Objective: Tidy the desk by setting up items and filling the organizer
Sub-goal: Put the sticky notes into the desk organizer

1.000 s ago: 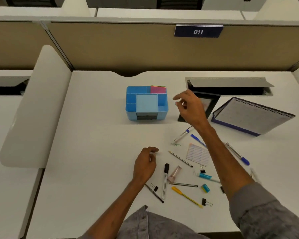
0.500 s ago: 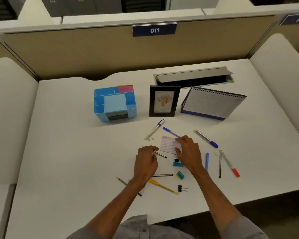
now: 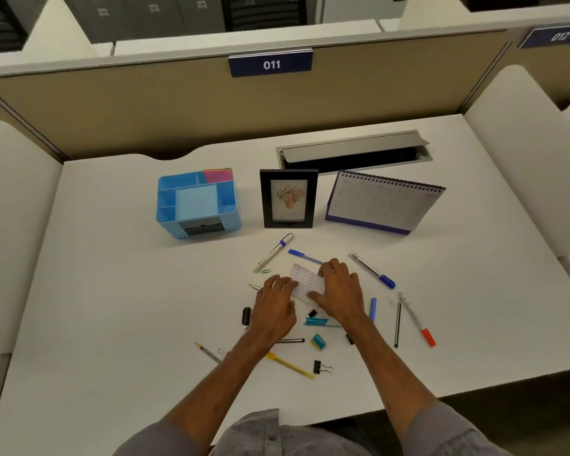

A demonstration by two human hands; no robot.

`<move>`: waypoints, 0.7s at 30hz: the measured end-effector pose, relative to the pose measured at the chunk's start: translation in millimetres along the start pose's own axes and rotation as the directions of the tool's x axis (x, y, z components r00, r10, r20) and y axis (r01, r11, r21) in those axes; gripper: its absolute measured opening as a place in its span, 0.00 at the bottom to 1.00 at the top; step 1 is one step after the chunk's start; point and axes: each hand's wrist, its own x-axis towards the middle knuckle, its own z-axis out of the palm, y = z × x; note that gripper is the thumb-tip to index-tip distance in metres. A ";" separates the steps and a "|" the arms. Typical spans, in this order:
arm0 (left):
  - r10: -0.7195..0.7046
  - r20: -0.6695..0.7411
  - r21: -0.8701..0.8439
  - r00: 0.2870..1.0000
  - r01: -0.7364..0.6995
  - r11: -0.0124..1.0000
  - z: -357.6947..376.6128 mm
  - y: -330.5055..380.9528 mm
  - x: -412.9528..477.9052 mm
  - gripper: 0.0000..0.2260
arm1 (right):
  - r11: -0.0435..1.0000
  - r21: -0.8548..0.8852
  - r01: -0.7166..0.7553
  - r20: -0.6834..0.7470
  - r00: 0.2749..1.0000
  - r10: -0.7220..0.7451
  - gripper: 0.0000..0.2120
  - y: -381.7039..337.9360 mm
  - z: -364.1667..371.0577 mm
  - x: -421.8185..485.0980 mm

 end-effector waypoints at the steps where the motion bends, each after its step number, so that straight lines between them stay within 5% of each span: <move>1: -0.005 0.009 0.009 1.000 0.005 1.000 1.7 1.5 0.5 0.24 | 1.000 0.014 0.011 -0.005 1.000 -0.011 0.24 3.2 -1.2 1.4; 14: -0.082 0.019 -0.055 0.996 0.083 0.995 4.7 10.7 13.7 0.26 | 0.899 0.416 -0.135 0.094 0.990 0.105 0.12 9.5 -1.4 15.4; 21: -0.157 -0.045 -0.248 0.987 0.141 0.958 -0.1 14.5 13.9 0.21 | 0.810 0.560 -0.175 0.119 0.984 0.131 0.09 13.8 -7.7 19.9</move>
